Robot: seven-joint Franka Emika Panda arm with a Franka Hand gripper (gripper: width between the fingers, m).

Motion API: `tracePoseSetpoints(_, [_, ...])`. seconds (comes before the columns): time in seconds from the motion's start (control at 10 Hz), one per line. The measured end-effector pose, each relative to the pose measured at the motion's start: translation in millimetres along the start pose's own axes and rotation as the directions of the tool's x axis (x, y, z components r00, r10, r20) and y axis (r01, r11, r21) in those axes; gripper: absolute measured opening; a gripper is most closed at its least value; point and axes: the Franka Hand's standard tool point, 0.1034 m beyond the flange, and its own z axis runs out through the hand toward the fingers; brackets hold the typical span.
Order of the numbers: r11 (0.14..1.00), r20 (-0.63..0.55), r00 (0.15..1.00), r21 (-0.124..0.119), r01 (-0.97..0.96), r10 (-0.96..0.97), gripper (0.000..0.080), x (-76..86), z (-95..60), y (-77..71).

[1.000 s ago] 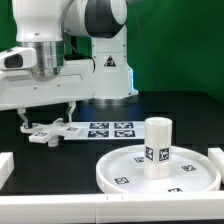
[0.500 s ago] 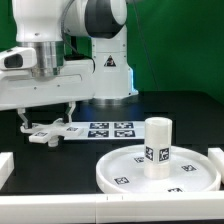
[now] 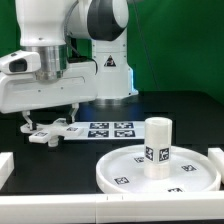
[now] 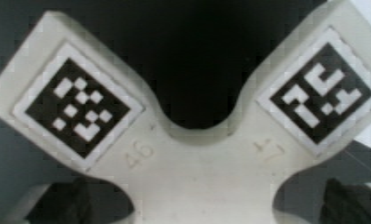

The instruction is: Assemble round table

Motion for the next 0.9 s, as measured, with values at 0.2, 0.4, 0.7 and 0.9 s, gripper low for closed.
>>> tracePoseSetpoints(0.2, [1.000, 0.003, 1.000, 0.001, -0.002, 0.002, 0.0649, -0.7, 2.0, 1.3])
tracePoseSetpoints(0.4, [1.000, 0.007, 1.000, 0.003, -0.002, 0.002, 0.0649, -1.7, 4.1, 0.8])
tracePoseSetpoints(0.7, [1.000, 0.012, 1.000, 0.005, -0.001, 0.001, 0.0649, -2.8, 6.6, -0.3])
tracePoseSetpoints(0.9, [1.000, 0.012, 1.000, 0.005, 0.000, 0.000, 0.0649, -1.6, 6.9, 0.4])
